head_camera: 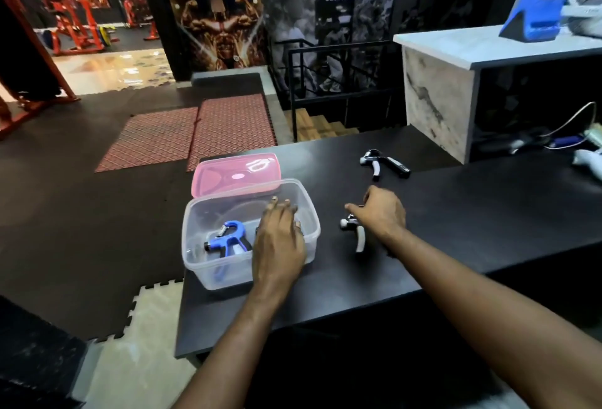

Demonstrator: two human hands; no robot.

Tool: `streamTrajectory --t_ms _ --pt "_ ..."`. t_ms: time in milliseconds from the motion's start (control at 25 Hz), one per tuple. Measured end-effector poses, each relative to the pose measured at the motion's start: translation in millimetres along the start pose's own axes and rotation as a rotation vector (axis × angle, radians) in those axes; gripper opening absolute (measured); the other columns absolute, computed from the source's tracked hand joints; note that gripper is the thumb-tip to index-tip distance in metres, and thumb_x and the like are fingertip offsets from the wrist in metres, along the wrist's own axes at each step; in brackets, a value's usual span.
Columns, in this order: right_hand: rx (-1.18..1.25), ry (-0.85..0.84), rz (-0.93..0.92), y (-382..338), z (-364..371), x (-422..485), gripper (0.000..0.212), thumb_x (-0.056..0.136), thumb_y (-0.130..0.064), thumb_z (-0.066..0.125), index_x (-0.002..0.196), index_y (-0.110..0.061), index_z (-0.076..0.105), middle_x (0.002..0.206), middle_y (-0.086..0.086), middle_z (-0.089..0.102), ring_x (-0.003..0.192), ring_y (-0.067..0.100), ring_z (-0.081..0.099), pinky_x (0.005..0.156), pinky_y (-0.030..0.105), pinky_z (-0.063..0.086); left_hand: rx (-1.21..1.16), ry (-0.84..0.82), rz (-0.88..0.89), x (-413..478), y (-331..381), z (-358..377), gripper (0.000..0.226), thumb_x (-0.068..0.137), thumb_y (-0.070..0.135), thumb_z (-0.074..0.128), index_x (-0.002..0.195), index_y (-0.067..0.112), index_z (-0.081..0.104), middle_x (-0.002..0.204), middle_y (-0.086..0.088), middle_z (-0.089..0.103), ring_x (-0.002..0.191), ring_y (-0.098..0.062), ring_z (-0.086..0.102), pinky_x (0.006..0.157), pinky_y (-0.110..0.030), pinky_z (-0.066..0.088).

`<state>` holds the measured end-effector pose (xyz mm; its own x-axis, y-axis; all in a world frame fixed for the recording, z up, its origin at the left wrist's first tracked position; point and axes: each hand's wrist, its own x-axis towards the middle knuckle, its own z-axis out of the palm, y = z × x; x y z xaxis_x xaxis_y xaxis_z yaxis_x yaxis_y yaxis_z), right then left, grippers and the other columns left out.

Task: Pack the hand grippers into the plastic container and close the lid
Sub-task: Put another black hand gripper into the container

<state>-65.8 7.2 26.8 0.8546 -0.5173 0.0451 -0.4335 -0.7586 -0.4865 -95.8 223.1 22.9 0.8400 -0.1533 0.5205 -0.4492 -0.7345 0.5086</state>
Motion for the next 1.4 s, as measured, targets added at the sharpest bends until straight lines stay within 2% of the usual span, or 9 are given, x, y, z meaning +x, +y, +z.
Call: streamTrajectory --t_ms 120,240,400,520,720,840,1000,1280,1400 --pt "-0.112 -0.134 0.060 39 19 -3 0.105 0.059 -0.087 0.064 0.130 -0.010 0.055 0.135 0.014 0.054 0.129 0.035 0.047 0.097 0.048 0.044 -0.045 -0.014 0.133 -27 26 35 0.039 0.084 0.002 0.049 0.120 0.006 0.065 0.130 -0.008 0.062 0.135 -0.024 0.046 0.114 -0.035 0.034" --pt "-0.177 -0.221 0.044 60 31 -5 0.123 0.052 -0.094 0.061 0.141 -0.011 0.044 0.145 0.012 0.041 0.135 0.033 0.037 0.100 0.052 0.040 -0.022 -0.157 0.143 -58 41 76 0.042 0.087 0.007 0.046 0.127 0.009 0.061 0.134 -0.006 0.060 0.138 -0.019 0.043 0.113 -0.033 0.035" --pt "-0.156 -0.250 -0.011 75 34 4 0.110 0.056 -0.083 0.067 0.139 -0.014 0.042 0.141 0.010 0.042 0.132 0.032 0.039 0.097 0.049 0.043 0.093 -0.321 -0.051 -87 36 109 0.049 0.095 0.024 0.040 0.141 0.011 0.047 0.150 -0.005 0.045 0.144 -0.018 0.031 0.119 -0.032 0.026" --pt "-0.177 -0.233 -0.112 86 37 10 0.100 0.062 -0.075 0.062 0.138 -0.012 0.040 0.136 0.013 0.047 0.127 0.033 0.044 0.094 0.047 0.047 0.247 -0.342 -0.066 -91 38 124 0.055 0.098 0.036 0.032 0.148 0.013 0.036 0.157 -0.003 0.034 0.147 -0.018 0.027 0.120 -0.031 0.019" --pt "-0.150 -0.099 -0.159 87 43 3 0.088 0.066 -0.070 0.059 0.129 -0.010 0.046 0.126 0.013 0.054 0.119 0.033 0.051 0.086 0.045 0.049 0.315 -0.340 -0.051 -92 37 123 0.057 0.097 0.039 0.032 0.149 0.016 0.036 0.157 0.000 0.033 0.146 -0.017 0.028 0.121 -0.032 0.020" --pt "-0.009 -0.168 -0.121 88 38 12 0.083 0.070 -0.068 0.059 0.127 -0.007 0.050 0.129 0.016 0.057 0.121 0.036 0.052 0.092 0.043 0.048 0.257 -0.341 -0.063 -90 35 122 0.055 0.097 0.040 0.032 0.147 0.016 0.040 0.156 0.001 0.035 0.146 -0.015 0.028 0.121 -0.030 0.019" --pt "0.249 -0.367 -0.011 72 19 32 0.085 0.072 -0.066 0.062 0.131 -0.005 0.053 0.133 0.018 0.058 0.123 0.036 0.055 0.094 0.040 0.045 0.019 -0.161 -0.107 -82 43 97 0.038 0.096 0.027 0.042 0.127 0.012 0.060 0.133 -0.002 0.060 0.128 -0.017 0.052 0.110 -0.032 0.039" --pt "0.404 -0.346 -0.235 -40 -8 8 0.079 0.055 -0.074 0.056 0.105 -0.014 0.066 0.104 0.006 0.073 0.100 0.030 0.065 0.080 0.041 0.053 0.040 0.151 0.003 -42 22 2 0.024 0.095 0.012 0.051 0.112 0.007 0.067 0.108 -0.004 0.068 0.106 -0.016 0.060 0.096 -0.024 0.044" --pt "0.346 -0.305 -0.341 -90 -13 -9 0.047 0.063 -0.065 0.065 0.082 -0.022 0.058 0.093 0.004 0.071 0.086 0.028 0.063 0.071 0.037 0.052 0.080 0.192 -0.031 -30 -21 -33 0.024 0.093 0.011 0.051 0.110 0.008 0.067 0.107 -0.005 0.068 0.104 -0.020 0.060 0.094 -0.032 0.047"
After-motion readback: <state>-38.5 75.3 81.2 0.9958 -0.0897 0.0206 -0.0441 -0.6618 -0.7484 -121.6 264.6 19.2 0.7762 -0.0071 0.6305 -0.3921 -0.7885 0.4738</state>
